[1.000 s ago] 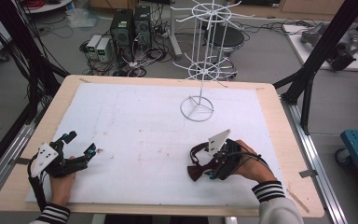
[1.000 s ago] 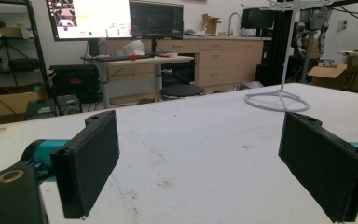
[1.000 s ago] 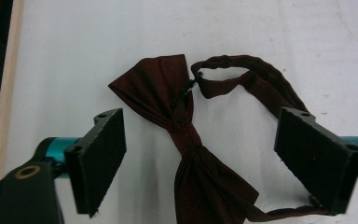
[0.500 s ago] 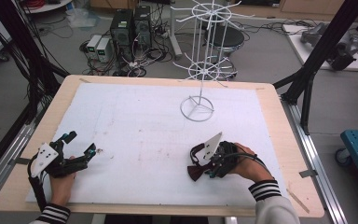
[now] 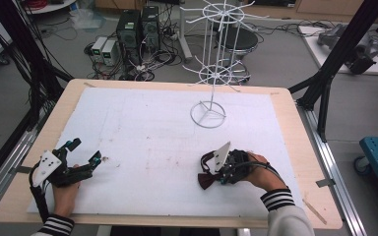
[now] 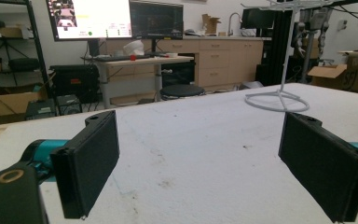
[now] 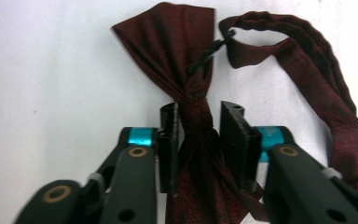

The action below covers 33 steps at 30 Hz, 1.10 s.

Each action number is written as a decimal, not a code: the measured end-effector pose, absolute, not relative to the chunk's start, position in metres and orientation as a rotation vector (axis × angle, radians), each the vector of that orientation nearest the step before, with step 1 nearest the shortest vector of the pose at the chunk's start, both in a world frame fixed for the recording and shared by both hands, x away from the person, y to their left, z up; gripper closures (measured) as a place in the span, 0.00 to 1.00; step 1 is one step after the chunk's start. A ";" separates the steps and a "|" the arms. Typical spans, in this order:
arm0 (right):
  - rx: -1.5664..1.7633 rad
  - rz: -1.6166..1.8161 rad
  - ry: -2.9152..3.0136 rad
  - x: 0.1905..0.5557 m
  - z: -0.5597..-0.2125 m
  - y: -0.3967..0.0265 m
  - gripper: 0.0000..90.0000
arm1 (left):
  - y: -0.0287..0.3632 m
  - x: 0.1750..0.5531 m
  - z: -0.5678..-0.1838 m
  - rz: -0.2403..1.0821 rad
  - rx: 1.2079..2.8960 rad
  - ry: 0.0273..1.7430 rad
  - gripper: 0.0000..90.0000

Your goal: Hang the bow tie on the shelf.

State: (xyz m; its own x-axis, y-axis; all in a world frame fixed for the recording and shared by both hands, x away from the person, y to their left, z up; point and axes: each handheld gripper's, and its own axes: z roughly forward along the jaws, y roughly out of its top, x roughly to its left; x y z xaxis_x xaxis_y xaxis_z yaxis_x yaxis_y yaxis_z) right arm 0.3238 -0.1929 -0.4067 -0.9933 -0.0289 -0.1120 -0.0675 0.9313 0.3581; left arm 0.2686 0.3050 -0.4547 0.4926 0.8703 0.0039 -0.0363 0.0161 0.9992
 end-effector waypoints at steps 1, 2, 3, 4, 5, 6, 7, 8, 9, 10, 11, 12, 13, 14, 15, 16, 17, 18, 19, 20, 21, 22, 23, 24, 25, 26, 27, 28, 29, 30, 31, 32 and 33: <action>-0.075 0.559 2.984 0.324 -0.407 -0.193 0.80 | 0.305 0.269 -0.455 0.837 1.377 0.799 0.14; -0.078 0.558 2.988 0.323 -0.406 -0.193 0.82 | 0.305 0.269 -0.455 0.836 1.378 0.799 0.14; -0.078 0.558 2.988 0.323 -0.406 -0.193 0.82 | 0.305 0.269 -0.455 0.837 1.378 0.799 0.14; -0.076 0.563 2.990 0.323 -0.406 -0.193 0.83 | 0.305 0.269 -0.455 0.836 1.380 0.799 0.14; -0.074 0.563 2.991 0.323 -0.406 -0.193 0.84 | 0.305 0.269 -0.455 0.836 1.378 0.799 0.14; -0.075 0.563 2.989 0.323 -0.406 -0.193 0.85 | 0.305 0.269 -0.455 0.836 1.379 0.801 0.14; -0.084 0.565 2.988 0.322 -0.406 -0.193 0.86 | 0.305 0.269 -0.455 0.836 1.379 0.800 0.14; -0.084 0.565 2.988 0.322 -0.406 -0.193 0.86 | 0.305 0.269 -0.455 0.837 1.380 0.800 0.14; -0.090 0.559 2.988 0.322 -0.405 -0.193 0.86 | 0.305 0.269 -0.455 0.837 1.380 0.799 0.14; -0.085 0.557 2.988 0.322 -0.405 -0.193 0.86 | 0.305 0.269 -0.455 0.836 1.379 0.800 0.14; -0.088 0.559 2.991 0.322 -0.405 -0.192 0.86 | 0.305 0.269 -0.455 0.836 1.380 0.799 0.14; -0.079 0.573 2.992 0.322 -0.405 -0.193 0.86 | 0.305 0.269 -0.455 0.837 1.378 0.801 0.14; -0.079 0.573 2.992 0.322 -0.405 -0.193 0.86 | 0.305 0.269 -0.455 0.837 1.378 0.801 0.14; -0.058 0.593 2.990 0.323 -0.404 -0.193 0.86 | 0.305 0.269 -0.455 0.836 1.376 0.800 0.14; -0.058 0.593 2.990 0.323 -0.404 -0.193 0.86 | 0.305 0.269 -0.455 0.836 1.376 0.800 0.14; -0.052 0.600 2.985 0.323 -0.403 -0.194 0.86 | 0.305 0.269 -0.455 0.836 1.376 0.802 0.14; -0.041 0.614 2.979 0.323 -0.403 -0.194 0.86 | 0.305 0.269 -0.455 0.837 1.377 0.802 0.14; -0.036 0.629 2.982 0.324 -0.402 -0.195 0.86 | 0.305 0.269 -0.455 0.836 1.376 0.800 0.14; -0.032 0.646 2.975 0.324 -0.401 -0.195 0.86 | 0.305 0.269 -0.455 0.835 1.377 0.802 0.14; -0.020 0.682 2.967 0.324 -0.399 -0.197 0.86 | 0.305 0.269 -0.455 0.835 1.376 0.802 0.14; -0.020 0.682 2.967 0.324 -0.399 -0.197 0.86 | 0.305 0.269 -0.455 0.833 1.375 0.803 0.14; -0.001 0.695 2.952 0.324 -0.397 -0.197 0.86 | 0.306 0.269 -0.455 0.832 1.375 0.802 0.14; 0.004 0.752 2.926 0.324 -0.394 -0.198 0.86 | 0.305 0.269 -0.455 0.833 1.375 0.804 0.14; 0.004 0.752 2.926 0.324 -0.394 -0.198 0.86 | 0.305 0.269 -0.455 0.833 1.375 0.804 0.14; 0.044 0.806 2.904 0.324 -0.390 -0.199 0.86 | 0.305 0.269 -0.455 0.833 1.376 0.804 0.14; 0.062 0.839 2.891 0.324 -0.388 -0.200 0.86 | 0.305 0.269 -0.455 0.833 1.375 0.803 0.14; 0.062 0.839 2.891 0.324 -0.388 -0.200 0.86 | 0.305 0.269 -0.455 0.833 1.376 0.804 0.14; 0.095 0.895 2.863 0.325 -0.385 -0.202 0.86 | 0.305 0.269 -0.455 0.834 1.376 0.804 0.14; 0.112 0.915 2.848 0.325 -0.383 -0.203 0.86 | 0.305 0.269 -0.455 0.834 1.376 0.803 0.14; 0.124 0.937 2.837 0.326 -0.382 -0.205 0.86 | 0.305 0.269 -0.455 0.835 1.377 0.802 0.14; 0.124 0.937 2.837 0.326 -0.382 -0.205 0.86 | 0.305 0.269 -0.455 0.835 1.377 0.802 0.14; 0.152 0.979 2.825 0.327 -0.380 -0.207 0.86 | 0.305 0.269 -0.455 0.834 1.376 0.803 0.14; 0.175 0.996 2.816 0.327 -0.379 -0.208 0.86 | 0.305 0.269 -0.455 0.834 1.377 0.803 0.14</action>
State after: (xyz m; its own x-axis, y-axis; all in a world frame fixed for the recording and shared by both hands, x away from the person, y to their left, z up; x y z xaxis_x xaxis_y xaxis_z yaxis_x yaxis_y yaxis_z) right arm 0.3267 -0.2080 -0.3790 -0.9820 0.1590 -0.1018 0.0597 0.7729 0.6317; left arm 0.2688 0.3054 -0.4546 0.4921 0.8706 0.0006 -0.0333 0.0182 0.9993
